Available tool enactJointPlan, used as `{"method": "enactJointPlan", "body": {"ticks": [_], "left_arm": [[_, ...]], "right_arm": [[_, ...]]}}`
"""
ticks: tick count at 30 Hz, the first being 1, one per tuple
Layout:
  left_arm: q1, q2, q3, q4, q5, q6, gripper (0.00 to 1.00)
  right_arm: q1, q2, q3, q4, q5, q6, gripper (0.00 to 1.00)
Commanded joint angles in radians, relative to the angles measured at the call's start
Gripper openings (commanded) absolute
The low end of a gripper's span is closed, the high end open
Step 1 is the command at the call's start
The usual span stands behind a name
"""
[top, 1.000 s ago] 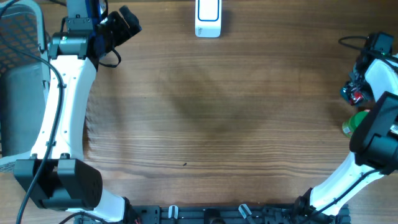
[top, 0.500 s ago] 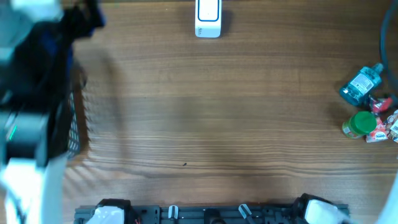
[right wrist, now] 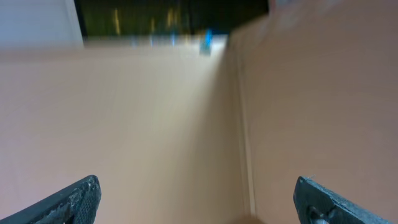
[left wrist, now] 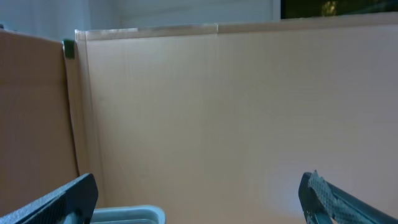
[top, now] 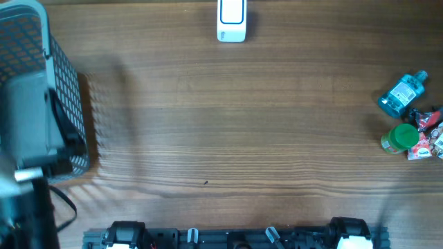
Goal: Scan the item barcode
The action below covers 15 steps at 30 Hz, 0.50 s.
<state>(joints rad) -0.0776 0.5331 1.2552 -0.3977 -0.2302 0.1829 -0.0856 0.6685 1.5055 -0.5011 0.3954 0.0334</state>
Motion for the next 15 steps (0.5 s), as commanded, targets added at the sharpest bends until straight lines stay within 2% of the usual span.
{"method": "enactJointPlan", "body": {"ticks": [1, 4, 6, 8, 12, 15], "left_arm": [[0.004, -0.085, -0.164, 0.040, 0.033, 0.019, 1.00], [0.004, -0.134, -0.214, 0.039, 0.106, 0.013, 1.00], [0.004, -0.148, -0.217, 0.040, 0.141, -0.036, 1.00], [0.004, -0.148, -0.217, 0.043, 0.144, -0.089, 1.00], [0.013, -0.148, -0.217, 0.061, 0.143, -0.086, 1.00], [0.075, -0.150, -0.217, 0.097, 0.144, -0.087, 1.00]], "right_arm": [[0.003, -0.152, -0.079, -0.018, 0.047, 0.030, 1.00], [0.003, -0.246, -0.108, -0.031, 0.079, 0.018, 1.00], [0.002, -0.293, -0.113, -0.048, 0.069, 0.020, 1.00], [0.001, -0.352, -0.126, -0.047, 0.067, 0.020, 1.00], [-0.002, -0.489, -0.184, -0.055, 0.067, 0.023, 1.00], [-0.005, -0.603, -0.246, -0.069, 0.024, 0.040, 1.00]]}}
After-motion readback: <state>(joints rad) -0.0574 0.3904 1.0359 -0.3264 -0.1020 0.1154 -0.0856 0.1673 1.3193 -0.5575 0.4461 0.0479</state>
